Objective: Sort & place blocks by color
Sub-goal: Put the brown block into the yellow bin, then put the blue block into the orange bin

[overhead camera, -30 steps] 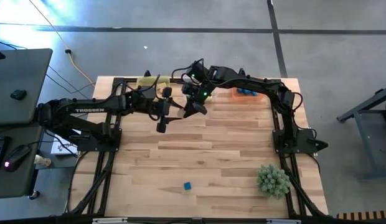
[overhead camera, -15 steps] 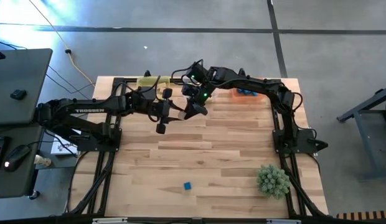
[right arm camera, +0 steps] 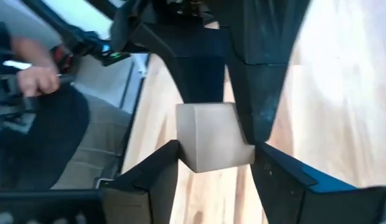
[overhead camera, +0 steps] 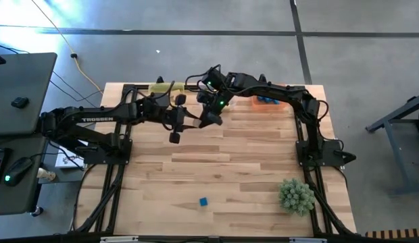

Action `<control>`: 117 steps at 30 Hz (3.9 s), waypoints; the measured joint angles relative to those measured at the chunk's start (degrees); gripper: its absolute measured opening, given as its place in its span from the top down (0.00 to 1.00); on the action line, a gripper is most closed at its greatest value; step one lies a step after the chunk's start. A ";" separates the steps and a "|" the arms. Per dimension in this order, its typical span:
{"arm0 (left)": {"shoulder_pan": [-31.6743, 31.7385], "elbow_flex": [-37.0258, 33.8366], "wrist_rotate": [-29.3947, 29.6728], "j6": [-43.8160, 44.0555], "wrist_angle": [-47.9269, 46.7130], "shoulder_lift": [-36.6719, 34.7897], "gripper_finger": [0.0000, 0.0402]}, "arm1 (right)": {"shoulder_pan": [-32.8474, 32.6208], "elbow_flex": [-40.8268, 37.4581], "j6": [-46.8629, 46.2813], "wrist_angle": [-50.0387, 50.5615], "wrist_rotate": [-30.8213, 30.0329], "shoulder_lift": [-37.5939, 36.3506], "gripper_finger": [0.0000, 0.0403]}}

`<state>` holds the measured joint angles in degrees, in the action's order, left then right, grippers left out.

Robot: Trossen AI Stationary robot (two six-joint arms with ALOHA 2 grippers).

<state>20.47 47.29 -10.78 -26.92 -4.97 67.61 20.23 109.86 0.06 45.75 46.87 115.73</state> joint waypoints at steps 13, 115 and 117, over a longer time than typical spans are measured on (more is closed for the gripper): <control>3.68 -0.02 -0.31 -0.54 -3.15 0.02 0.74 | 0.53 0.00 -2.59 -0.78 -4.45 0.00 0.47; 36.13 0.07 0.92 29.69 -16.53 7.61 0.50 | -7.00 0.00 -7.71 -4.87 -25.52 0.04 0.39; 34.80 0.07 -0.64 32.27 -18.27 4.39 0.50 | -8.19 0.00 -5.93 -4.87 -27.15 0.04 0.39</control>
<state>55.27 47.35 -11.42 5.35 -23.24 72.00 12.04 109.86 -5.87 40.89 19.72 115.77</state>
